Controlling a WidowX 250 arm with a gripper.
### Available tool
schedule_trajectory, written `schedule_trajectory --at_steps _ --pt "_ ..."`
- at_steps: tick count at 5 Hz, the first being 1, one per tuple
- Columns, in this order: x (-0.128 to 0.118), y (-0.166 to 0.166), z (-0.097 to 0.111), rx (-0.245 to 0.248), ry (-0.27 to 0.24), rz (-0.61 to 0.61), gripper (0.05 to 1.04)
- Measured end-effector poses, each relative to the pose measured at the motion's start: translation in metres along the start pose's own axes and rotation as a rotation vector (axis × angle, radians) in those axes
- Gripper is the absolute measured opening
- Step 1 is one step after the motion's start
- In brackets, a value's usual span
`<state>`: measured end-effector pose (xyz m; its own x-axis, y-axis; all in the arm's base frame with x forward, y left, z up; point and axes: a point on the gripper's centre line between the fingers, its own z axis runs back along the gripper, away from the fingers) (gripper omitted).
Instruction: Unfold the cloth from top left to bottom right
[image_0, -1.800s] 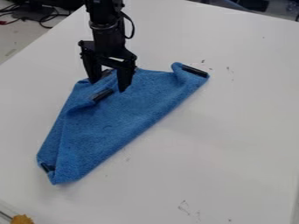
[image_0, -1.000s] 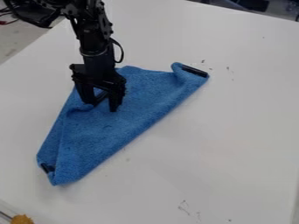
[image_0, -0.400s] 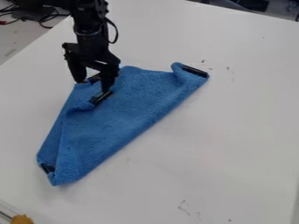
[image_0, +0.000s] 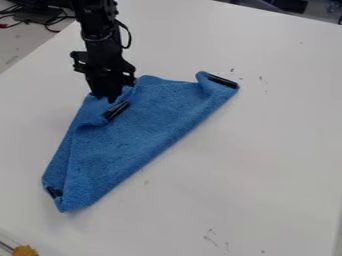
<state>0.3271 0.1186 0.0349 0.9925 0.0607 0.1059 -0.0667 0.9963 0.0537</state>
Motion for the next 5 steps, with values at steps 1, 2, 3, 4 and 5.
schedule_trajectory --at_steps 1,2,3,4,5 --pt "-0.016 -0.003 -0.007 -0.008 0.05 0.019 0.687" --pt "-0.016 -0.004 0.0 -0.002 0.031 0.028 0.96" --pt "-0.013 -0.007 -0.005 -0.031 0.017 0.016 1.004" --pt "-0.013 -0.004 -0.016 -0.044 0.036 0.01 0.971" --pt "-0.01 -0.004 -0.023 -0.061 0.041 0.004 0.816"
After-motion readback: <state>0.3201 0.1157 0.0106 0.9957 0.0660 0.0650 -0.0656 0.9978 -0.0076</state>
